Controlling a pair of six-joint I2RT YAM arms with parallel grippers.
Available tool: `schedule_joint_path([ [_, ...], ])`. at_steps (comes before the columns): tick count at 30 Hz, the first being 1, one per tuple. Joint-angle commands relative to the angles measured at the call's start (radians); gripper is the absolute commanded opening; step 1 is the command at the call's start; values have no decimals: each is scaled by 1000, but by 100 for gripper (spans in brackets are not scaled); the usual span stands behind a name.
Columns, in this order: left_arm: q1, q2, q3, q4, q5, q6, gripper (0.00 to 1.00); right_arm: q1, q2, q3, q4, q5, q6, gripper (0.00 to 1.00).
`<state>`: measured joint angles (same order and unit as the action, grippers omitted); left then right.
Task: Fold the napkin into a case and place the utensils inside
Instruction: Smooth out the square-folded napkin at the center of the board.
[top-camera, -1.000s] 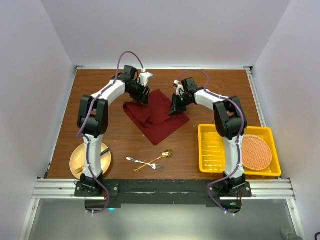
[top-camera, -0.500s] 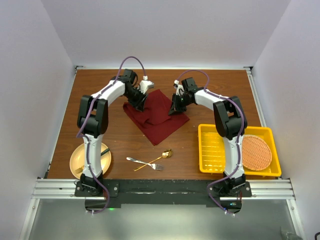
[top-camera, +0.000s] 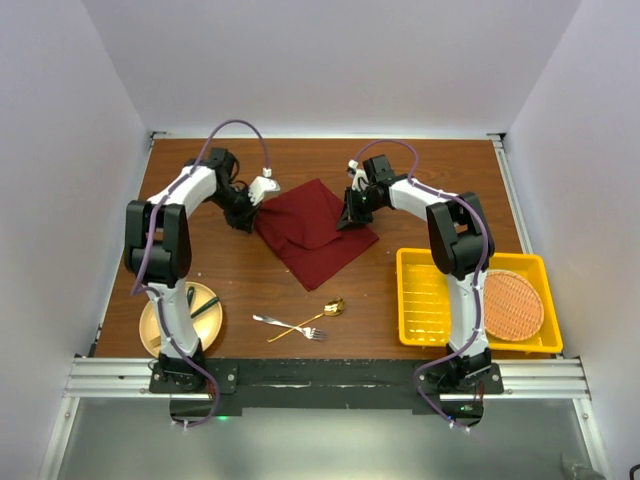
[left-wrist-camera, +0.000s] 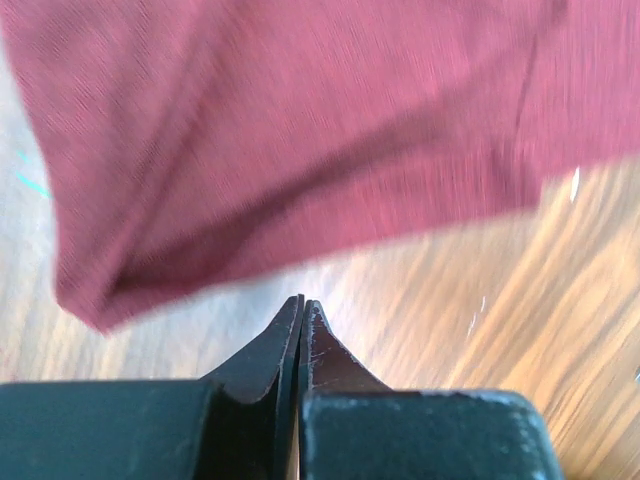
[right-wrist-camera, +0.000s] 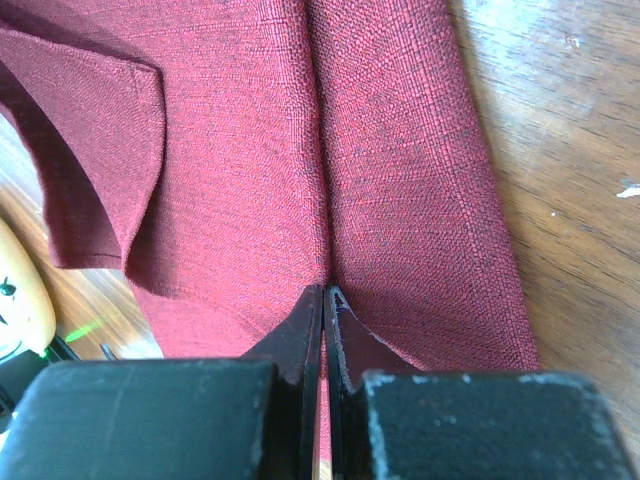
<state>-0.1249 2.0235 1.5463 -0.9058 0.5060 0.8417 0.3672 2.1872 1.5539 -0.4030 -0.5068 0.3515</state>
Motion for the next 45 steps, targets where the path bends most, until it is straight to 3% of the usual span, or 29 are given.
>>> schedule_joint_path([
  [1,79,-77,-23,-100,61,256,3,1,6,-2,-2,63,-13,0],
  [2,97,-77,-9,-108,121,261,6,-1,6,0,-2,63,-13,0],
  [3,125,-75,33,-105,152,251,19,1,6,0,0,65,-13,0],
  [6,123,-43,141,-41,218,123,44,1,3,3,-5,63,-11,0],
  [9,81,-3,214,66,236,-30,53,1,-3,-2,-5,67,-13,0],
  [13,-8,41,235,180,177,-121,55,-1,-9,-17,0,65,-9,0],
  [23,-122,190,304,202,111,-122,58,1,5,-8,3,60,3,0],
  [26,-128,211,308,177,104,-99,55,1,9,-2,-2,60,-2,0],
  [28,-128,218,307,142,106,-70,48,1,13,3,-5,60,-5,0],
  [29,-128,218,308,125,108,-56,41,-1,14,5,-7,60,-5,0],
  [30,-128,215,308,84,111,-21,26,1,14,8,-7,60,-5,0],
  [33,-122,189,290,-3,120,60,8,1,19,14,-13,62,-9,0],
  [35,-104,141,261,-27,135,97,3,1,19,17,-14,62,-11,0],
  [45,14,3,100,-247,106,483,0,1,22,20,-13,68,-17,0],
])
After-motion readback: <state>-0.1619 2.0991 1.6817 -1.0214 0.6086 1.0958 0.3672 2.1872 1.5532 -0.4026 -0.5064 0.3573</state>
